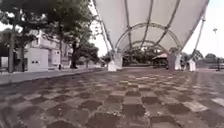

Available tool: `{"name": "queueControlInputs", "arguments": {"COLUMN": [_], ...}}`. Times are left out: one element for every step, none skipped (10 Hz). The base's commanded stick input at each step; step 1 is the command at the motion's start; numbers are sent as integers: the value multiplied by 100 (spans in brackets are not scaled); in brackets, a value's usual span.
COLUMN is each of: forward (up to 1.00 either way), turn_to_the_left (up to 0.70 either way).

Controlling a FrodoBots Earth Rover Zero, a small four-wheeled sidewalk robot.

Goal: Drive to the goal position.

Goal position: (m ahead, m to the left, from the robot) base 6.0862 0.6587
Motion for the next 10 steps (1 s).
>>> {"name": "queueControlInputs", "arguments": {"forward": [100, 100, 100, 100, 100, 100, 100, 100, 100, 100], "turn_to_the_left": [0, 0, 0, 0, 0, 0, 0, 0, 0, 0]}}
